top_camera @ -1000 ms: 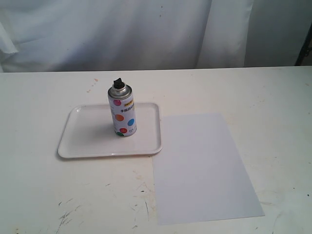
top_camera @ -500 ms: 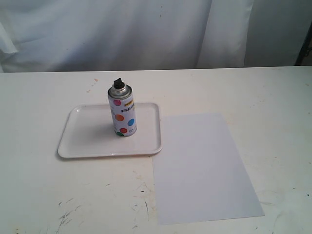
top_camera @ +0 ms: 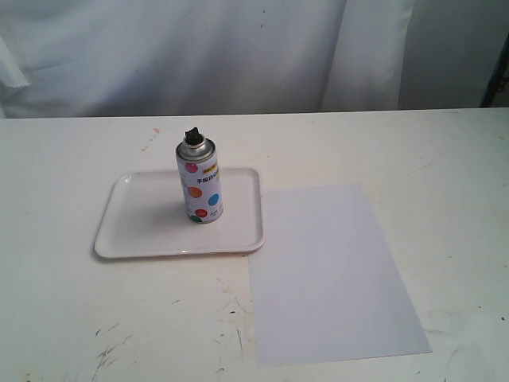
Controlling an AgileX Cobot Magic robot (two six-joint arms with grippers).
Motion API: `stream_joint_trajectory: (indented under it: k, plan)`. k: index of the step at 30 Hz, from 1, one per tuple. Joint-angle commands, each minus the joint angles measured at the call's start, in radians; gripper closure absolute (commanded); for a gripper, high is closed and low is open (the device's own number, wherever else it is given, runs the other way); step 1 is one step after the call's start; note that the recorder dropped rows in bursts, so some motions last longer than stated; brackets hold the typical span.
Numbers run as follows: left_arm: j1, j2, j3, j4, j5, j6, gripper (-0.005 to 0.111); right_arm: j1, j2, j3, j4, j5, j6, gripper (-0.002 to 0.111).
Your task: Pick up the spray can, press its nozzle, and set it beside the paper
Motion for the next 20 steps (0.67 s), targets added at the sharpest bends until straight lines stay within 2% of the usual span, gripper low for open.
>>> stream_joint_trajectory:
  k: [1,20]
  plan:
    - [0.003,-0.005,0.005,0.001,-0.012,0.0,0.107,-0.005,-0.006,0.003,0.001,-0.001,0.004,0.108]
    - [0.003,-0.005,0.005,0.001,-0.012,0.0,0.107,-0.005,-0.006,0.003,0.009,-0.002,0.003,0.108]
